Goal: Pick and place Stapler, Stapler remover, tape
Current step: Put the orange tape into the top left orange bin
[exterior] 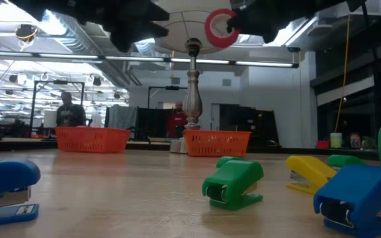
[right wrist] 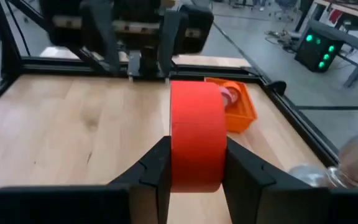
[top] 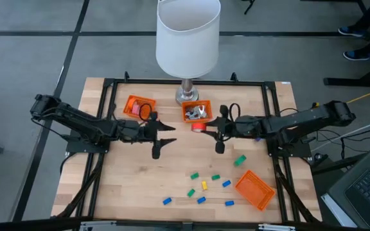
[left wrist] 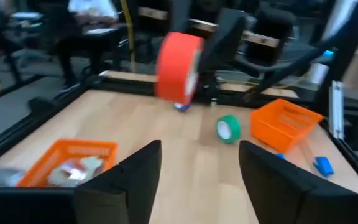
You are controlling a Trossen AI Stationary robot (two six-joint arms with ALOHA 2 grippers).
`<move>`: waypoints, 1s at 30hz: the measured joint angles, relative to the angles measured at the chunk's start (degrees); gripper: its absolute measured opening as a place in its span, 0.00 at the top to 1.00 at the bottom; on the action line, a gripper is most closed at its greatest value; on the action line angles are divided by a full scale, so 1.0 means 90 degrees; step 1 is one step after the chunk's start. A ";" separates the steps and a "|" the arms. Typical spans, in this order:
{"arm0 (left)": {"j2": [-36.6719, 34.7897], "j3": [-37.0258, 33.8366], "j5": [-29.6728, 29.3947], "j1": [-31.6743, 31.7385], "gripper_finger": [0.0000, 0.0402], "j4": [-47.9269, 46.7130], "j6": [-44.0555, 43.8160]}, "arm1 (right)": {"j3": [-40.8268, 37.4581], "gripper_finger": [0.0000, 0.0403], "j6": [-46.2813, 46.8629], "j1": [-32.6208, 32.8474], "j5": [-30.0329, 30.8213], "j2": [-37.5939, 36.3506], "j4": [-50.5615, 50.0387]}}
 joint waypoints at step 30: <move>0.2026 0.0375 0.0235 0.0005 0.75 0.2389 0.0636 | 0.0000 0.69 -0.0139 0.0010 -0.1258 0.1005 0.1344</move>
